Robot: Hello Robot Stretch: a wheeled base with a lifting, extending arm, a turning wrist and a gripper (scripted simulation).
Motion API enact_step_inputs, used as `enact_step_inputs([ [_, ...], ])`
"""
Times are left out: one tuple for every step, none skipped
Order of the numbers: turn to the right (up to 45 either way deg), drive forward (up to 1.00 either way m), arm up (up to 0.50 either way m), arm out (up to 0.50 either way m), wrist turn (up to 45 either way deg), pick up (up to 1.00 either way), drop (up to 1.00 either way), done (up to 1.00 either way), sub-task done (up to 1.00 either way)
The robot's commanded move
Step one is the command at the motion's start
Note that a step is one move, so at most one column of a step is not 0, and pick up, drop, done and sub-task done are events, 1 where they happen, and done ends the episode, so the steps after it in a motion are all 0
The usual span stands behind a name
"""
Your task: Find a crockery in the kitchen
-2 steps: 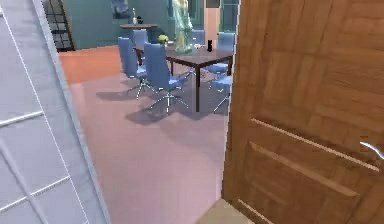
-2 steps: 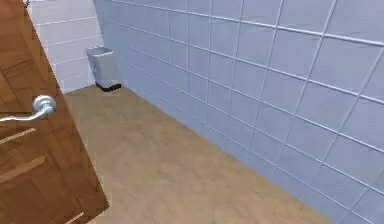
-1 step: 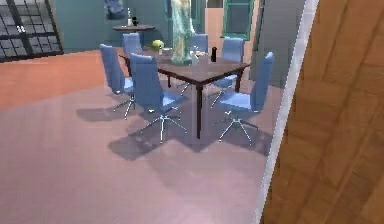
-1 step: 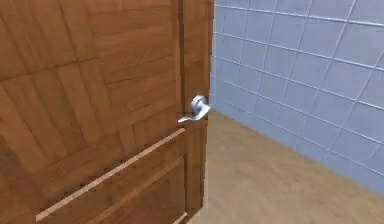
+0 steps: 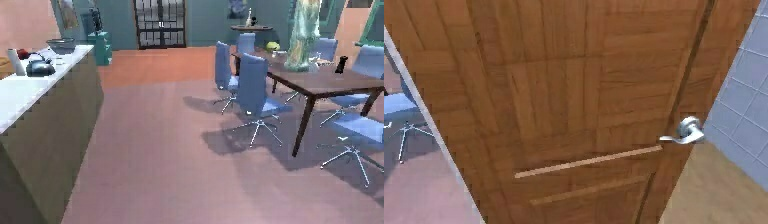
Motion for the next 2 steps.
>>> enact_step_inputs([
  [0.0, 1.0, 0.0, 0.0, 0.0, 0.0, 0.0, 0.0, 0.0],
  [0.0, 1.0, 0.0, 0.0, 0.0, 0.0, 0.0, 0.0, 0.0],
])
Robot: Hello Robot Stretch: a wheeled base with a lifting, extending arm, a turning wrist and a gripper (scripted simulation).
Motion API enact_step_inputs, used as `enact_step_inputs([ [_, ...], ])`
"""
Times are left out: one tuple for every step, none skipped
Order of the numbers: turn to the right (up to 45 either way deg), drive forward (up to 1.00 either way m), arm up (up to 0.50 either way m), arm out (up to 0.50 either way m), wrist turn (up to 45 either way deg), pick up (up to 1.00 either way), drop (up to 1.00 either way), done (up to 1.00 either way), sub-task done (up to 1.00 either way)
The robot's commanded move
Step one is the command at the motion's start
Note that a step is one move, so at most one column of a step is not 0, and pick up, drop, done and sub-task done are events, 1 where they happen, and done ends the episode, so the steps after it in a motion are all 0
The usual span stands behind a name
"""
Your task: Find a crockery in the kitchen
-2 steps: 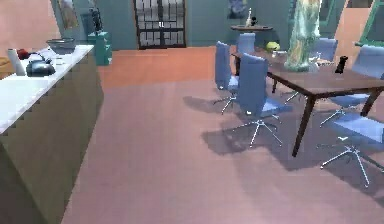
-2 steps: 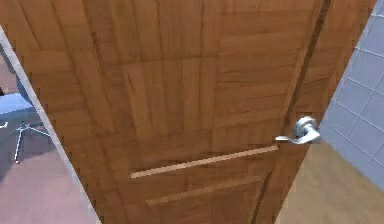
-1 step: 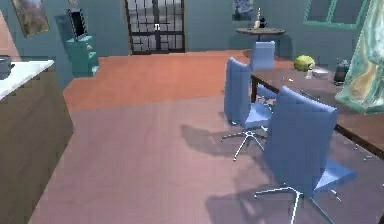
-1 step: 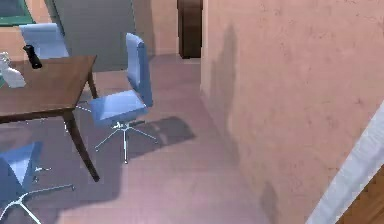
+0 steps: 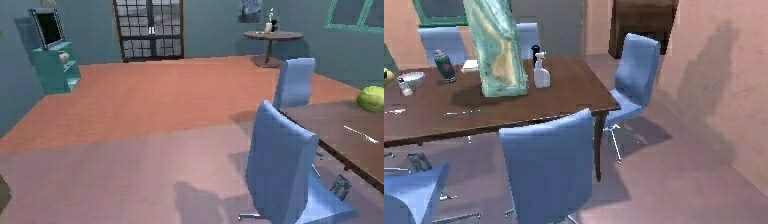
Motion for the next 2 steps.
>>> enact_step_inputs([
  [0.0, 1.0, 0.0, 0.0, 0.0, 0.0, 0.0, 0.0, 0.0],
  [-24.0, 0.0, 0.0, 0.0, 0.0, 0.0, 0.0, 0.0, 0.0],
])
